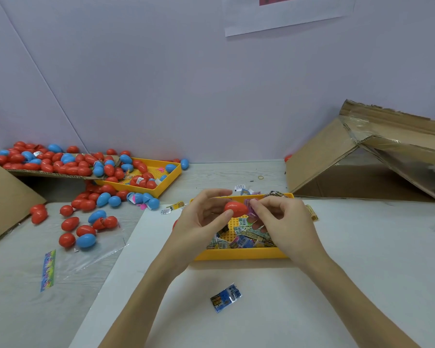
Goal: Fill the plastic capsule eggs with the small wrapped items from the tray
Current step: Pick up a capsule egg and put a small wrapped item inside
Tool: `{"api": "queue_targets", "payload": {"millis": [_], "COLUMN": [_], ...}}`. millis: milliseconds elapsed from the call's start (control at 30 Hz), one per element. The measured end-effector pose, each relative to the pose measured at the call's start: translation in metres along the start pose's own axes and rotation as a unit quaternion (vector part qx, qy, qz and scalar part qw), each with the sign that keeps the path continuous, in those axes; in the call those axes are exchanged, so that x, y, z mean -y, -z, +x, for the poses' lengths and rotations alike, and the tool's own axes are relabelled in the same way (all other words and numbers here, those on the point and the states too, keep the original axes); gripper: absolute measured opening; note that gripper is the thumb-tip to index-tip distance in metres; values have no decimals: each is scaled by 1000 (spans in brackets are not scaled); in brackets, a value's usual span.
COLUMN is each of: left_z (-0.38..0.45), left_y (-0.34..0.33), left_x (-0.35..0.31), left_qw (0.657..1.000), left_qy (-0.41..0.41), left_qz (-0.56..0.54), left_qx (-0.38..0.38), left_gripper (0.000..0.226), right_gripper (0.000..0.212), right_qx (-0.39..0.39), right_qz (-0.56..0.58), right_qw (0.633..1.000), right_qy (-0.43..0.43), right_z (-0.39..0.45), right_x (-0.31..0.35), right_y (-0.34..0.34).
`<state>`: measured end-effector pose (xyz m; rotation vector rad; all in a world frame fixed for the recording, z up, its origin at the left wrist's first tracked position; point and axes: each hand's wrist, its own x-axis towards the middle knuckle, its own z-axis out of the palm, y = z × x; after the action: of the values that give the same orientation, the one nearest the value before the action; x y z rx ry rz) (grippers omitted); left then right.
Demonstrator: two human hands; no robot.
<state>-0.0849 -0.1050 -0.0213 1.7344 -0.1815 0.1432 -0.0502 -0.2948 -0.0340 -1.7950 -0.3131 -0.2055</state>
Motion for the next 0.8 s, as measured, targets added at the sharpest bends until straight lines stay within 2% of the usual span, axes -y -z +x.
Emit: {"api": "queue_targets", "payload": {"millis": [133,300,533,800], "left_z": [-1,0,2,2], "left_y": [2,2,0,1], "left_x": [0,0,3,4], "left_qw": [1000,1000,998,999], "left_qy": [-4,-2,-14,5], "left_qz": [-8,3,44,17], "left_qx": [-8,-13,-34,-42], "left_gripper": [27,27,20,19], "right_gripper": [22,28,24,34], "right_qx": [7,6,-3,-17], "right_qz": [7,12,-18,-30], "right_qw": [1000,1000,999,999], "right_qy": [17,20,28,9], "right_z": [-1,-3,-4,-3], "right_x": [4,5,5,2], "right_y": [-2,-3,-5,-5]}}
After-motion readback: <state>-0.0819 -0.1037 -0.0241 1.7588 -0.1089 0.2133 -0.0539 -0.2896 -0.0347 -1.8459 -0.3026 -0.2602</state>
